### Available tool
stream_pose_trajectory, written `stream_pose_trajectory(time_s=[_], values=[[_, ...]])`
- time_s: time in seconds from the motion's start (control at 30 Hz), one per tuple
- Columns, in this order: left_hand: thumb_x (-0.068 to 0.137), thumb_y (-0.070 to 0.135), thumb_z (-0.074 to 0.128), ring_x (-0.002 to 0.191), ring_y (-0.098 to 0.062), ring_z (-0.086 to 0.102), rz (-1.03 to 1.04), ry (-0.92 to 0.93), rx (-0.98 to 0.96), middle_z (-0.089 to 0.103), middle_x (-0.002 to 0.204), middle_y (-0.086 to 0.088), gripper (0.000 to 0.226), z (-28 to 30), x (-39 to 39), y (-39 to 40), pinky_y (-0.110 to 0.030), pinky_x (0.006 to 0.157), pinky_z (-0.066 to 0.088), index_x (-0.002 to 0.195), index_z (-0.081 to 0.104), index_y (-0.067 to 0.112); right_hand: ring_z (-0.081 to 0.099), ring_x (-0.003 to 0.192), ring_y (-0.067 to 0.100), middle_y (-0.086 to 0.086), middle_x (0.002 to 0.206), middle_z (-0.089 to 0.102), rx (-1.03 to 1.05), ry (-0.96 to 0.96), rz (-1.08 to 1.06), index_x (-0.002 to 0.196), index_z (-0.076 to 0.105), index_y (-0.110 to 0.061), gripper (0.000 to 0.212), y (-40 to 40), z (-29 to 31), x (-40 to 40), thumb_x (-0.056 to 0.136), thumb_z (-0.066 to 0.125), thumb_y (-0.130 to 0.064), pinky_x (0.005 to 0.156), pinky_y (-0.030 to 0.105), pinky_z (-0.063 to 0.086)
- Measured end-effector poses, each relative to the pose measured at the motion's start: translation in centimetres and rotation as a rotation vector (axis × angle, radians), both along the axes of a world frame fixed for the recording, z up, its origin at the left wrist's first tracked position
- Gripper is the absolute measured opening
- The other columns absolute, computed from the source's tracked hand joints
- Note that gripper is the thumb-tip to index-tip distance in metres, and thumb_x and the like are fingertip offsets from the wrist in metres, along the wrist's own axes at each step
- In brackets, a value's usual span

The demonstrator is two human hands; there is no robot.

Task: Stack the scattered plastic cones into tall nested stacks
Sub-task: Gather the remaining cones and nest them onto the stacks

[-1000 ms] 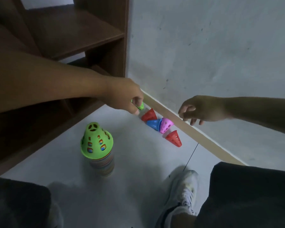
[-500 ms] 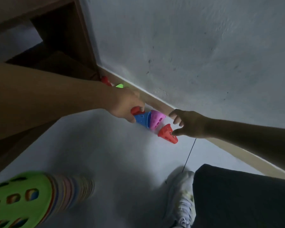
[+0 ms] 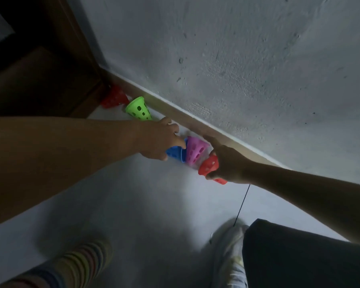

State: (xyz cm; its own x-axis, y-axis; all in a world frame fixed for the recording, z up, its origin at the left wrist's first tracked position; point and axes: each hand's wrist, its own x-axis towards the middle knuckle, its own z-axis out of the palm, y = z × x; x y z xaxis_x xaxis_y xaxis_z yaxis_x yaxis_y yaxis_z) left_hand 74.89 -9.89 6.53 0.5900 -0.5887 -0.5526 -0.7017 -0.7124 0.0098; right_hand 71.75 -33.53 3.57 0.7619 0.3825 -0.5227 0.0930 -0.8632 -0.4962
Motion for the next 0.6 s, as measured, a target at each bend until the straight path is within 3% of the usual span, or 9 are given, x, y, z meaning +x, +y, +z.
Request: stream_pose_trajectory(time_s=[0.1,0.2,0.4,0.6], values=[[0.093,0.041,0.057,0.127,-0.034,0.036,-0.026,-0.040,-0.023,0.045,0.137,-0.009,0.061,-1.8,0.6,0.1,-0.041,0.109,0.033,0.147,0.030,0.035,0.058,0.118,0.023,0.004,0.133,0.057,-0.002,0.013,-0.011,0.156,0.007,-0.030,0.120,0.3,-0.9,0.5,0.069,0.089,-0.018,0.096,0.037,0.051],[0.093,0.042,0.056,0.121,-0.036,0.043,-0.012,-0.032,0.013,0.049,0.130,-0.010,0.054,-3.0,0.8,0.2,-0.048,0.103,0.041,0.141,0.034,0.032,0.061,0.110,0.022,0.002,0.124,0.061,-0.017,0.027,0.000,0.150,0.023,-0.029,0.102,0.7,-1.5,1.0,0.071,0.088,-0.021,0.093,0.038,0.051],[0.097,0.039,0.054,0.104,-0.033,0.057,0.016,0.030,0.061,0.052,0.120,-0.013,0.039,-4.3,0.6,1.3,-0.038,0.089,0.047,0.129,0.048,0.019,0.063,0.102,0.019,-0.001,0.115,0.068,-0.064,0.026,0.019,0.119,0.055,-0.026,0.046,0.6,-2.4,0.7,0.080,0.079,-0.032,0.091,0.035,0.052],[0.096,0.039,0.056,0.093,-0.029,0.058,0.142,0.087,-0.004,0.055,0.108,-0.011,0.030,-3.8,0.2,2.1,-0.032,0.077,0.043,0.109,0.058,0.012,0.060,0.097,0.016,-0.002,0.114,0.068,-0.064,0.000,0.023,0.114,0.061,-0.026,0.035,0.7,-1.5,-0.4,0.084,0.076,-0.033,0.085,0.028,0.046]])
